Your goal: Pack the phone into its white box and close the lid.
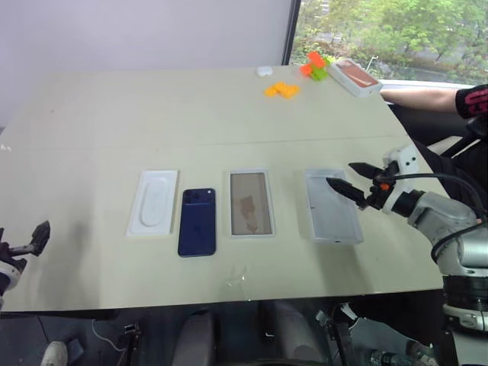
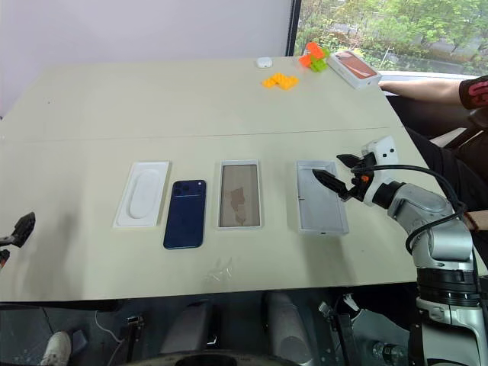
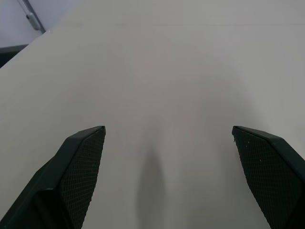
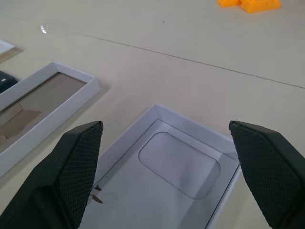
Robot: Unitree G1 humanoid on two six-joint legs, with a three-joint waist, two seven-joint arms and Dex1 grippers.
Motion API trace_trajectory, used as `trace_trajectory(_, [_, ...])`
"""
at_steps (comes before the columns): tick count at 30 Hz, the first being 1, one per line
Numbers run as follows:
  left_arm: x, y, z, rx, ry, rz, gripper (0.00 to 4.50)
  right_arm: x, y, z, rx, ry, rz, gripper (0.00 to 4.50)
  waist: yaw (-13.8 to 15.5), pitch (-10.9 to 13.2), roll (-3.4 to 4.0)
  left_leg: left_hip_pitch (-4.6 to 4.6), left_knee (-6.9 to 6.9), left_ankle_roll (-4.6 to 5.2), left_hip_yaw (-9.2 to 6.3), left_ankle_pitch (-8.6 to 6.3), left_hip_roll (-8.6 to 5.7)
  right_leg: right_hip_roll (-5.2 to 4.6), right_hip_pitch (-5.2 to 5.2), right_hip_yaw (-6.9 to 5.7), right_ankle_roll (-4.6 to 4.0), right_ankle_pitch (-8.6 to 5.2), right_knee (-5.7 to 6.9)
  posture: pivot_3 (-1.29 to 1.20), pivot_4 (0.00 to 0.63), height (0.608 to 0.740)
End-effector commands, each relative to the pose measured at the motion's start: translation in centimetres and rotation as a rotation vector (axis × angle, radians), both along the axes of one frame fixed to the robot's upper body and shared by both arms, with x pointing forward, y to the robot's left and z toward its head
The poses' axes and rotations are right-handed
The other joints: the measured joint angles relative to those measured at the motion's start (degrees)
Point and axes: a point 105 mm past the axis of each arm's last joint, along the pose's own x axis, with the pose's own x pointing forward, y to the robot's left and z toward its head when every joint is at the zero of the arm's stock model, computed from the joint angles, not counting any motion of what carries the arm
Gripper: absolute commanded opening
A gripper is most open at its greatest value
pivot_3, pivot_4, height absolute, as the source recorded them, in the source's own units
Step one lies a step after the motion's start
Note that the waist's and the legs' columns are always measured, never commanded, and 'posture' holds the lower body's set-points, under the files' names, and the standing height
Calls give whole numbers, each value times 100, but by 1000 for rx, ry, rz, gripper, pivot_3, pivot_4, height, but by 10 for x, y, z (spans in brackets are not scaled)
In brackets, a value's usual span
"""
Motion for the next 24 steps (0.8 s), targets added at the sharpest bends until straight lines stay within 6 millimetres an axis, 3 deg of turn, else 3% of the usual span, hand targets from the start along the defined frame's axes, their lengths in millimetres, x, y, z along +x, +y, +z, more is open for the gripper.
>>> trace_trajectory(1, [-1,-1,13,22,-41,-3,4500,-1,13,17,9,-59,56,4432,-1,0,0,0,0,0,0,0,0,0,0,0,0,0,0,0,150,740])
trace_trajectory(8, [1,-6,14,17,-42,-17,4500,-4,24,25,12,-82,92,4432,-5,0,0,-1,0,0,1,0,0,0,0,1,0,0,0,0,150,740])
trace_trajectory(14, [12,-22,11,-12,-57,-68,4500,-5,45,27,12,-94,150,4432,-2,0,0,1,0,0,0,0,0,1,0,0,0,0,3,0,150,740])
trace_trajectory(19, [27,-52,-2,-97,-40,-172,4500,-9,78,35,-26,-141,231,4432,-3,-1,-1,1,3,0,1,0,0,0,0,1,0,2,6,0,150,740])
trace_trajectory(24, [39,-68,-5,-246,-57,-207,4500,-16,103,33,-34,-151,284,4432,3,-3,-3,-1,4,0,-5,0,0,2,1,-2,2,4,8,0,150,740])
